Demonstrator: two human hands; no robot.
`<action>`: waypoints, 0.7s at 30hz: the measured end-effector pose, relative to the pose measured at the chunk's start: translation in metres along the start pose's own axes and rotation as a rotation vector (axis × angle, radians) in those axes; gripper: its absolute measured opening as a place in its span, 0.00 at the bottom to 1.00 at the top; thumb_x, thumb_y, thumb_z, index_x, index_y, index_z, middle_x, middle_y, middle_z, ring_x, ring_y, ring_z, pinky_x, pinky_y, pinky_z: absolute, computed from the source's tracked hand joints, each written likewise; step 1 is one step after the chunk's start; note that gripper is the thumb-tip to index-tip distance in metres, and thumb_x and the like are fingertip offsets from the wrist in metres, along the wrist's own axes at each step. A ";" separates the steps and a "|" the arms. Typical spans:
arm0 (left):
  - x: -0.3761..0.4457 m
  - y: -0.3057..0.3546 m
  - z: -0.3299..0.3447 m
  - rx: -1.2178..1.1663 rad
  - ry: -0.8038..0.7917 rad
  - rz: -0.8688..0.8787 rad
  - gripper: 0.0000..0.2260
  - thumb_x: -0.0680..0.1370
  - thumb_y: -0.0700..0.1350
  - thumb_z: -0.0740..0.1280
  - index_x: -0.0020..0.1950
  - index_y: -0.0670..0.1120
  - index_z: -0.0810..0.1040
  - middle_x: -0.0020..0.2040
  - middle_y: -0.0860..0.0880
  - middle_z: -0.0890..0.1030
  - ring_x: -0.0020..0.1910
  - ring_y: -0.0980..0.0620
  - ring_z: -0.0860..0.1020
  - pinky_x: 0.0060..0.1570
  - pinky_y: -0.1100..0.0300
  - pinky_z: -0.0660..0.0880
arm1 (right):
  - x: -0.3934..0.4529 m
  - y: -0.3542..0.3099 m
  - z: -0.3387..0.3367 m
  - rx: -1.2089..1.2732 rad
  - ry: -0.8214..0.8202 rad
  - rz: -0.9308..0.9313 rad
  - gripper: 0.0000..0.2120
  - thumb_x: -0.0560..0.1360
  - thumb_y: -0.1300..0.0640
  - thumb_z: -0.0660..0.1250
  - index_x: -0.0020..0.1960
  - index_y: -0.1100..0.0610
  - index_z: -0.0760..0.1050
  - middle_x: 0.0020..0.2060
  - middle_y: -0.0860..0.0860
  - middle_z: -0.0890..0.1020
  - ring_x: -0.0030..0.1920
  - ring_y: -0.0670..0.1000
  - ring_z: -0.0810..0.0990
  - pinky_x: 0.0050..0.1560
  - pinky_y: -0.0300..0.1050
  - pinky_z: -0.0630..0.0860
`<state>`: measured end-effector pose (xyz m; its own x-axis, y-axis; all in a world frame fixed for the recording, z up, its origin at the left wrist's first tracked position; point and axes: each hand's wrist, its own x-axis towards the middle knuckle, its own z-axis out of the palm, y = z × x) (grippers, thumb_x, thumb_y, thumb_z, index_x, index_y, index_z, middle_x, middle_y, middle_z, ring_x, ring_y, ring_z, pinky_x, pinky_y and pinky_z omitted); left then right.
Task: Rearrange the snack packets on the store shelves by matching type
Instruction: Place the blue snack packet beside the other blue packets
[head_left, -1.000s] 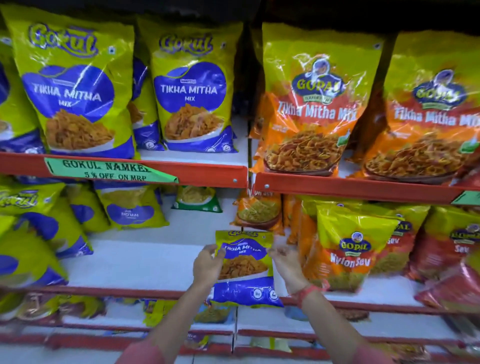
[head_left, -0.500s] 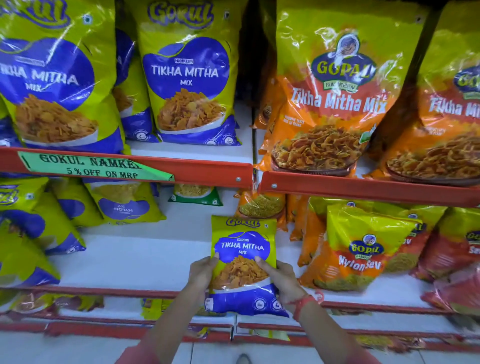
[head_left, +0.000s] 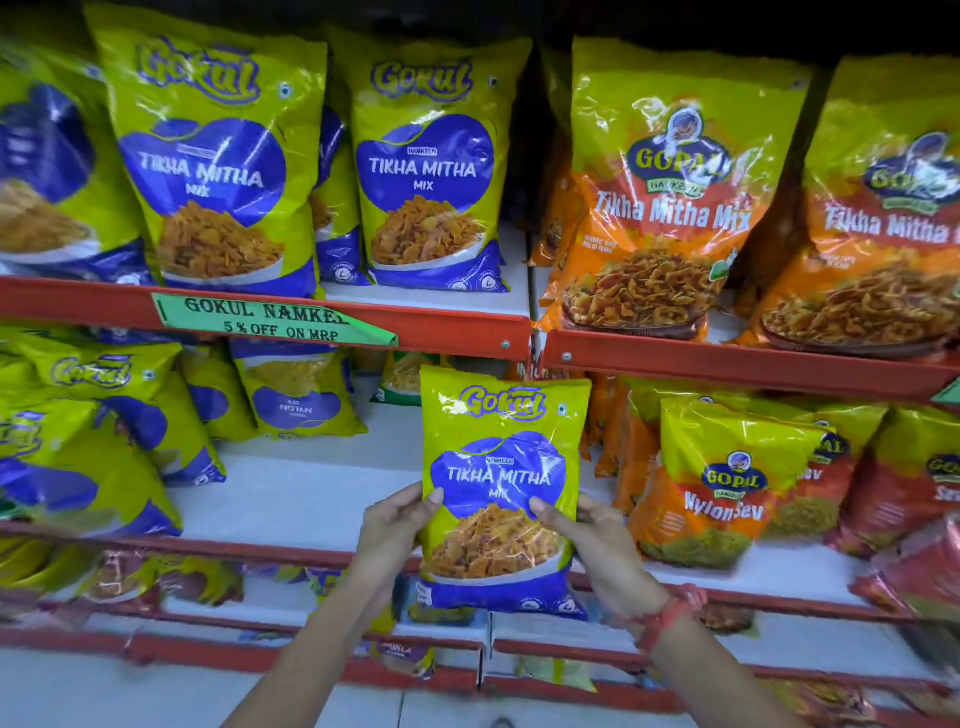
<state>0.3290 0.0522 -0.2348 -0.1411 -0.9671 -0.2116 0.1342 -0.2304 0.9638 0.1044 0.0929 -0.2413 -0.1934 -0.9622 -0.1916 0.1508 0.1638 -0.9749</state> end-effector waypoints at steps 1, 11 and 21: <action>-0.007 0.010 -0.002 0.000 -0.020 0.028 0.08 0.76 0.39 0.67 0.52 0.45 0.83 0.43 0.49 0.87 0.38 0.57 0.83 0.36 0.66 0.79 | -0.006 -0.012 0.003 -0.004 -0.020 -0.025 0.13 0.68 0.57 0.76 0.51 0.61 0.86 0.51 0.58 0.88 0.55 0.59 0.85 0.63 0.57 0.79; -0.028 0.136 -0.016 0.011 -0.048 0.403 0.08 0.72 0.43 0.69 0.48 0.49 0.85 0.45 0.52 0.87 0.43 0.57 0.84 0.41 0.64 0.80 | -0.021 -0.145 0.044 -0.027 -0.166 -0.371 0.13 0.65 0.56 0.76 0.48 0.57 0.87 0.46 0.53 0.90 0.46 0.49 0.88 0.45 0.42 0.83; 0.031 0.266 -0.007 0.022 0.021 0.684 0.09 0.75 0.36 0.66 0.51 0.46 0.81 0.38 0.58 0.86 0.35 0.64 0.81 0.32 0.71 0.77 | 0.040 -0.260 0.082 0.032 -0.170 -0.674 0.14 0.68 0.58 0.76 0.52 0.60 0.86 0.46 0.54 0.89 0.48 0.61 0.87 0.46 0.56 0.82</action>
<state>0.3677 -0.0397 0.0139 -0.0126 -0.8962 0.4434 0.1666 0.4353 0.8847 0.1372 -0.0061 0.0144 -0.1008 -0.8727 0.4777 0.0799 -0.4857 -0.8704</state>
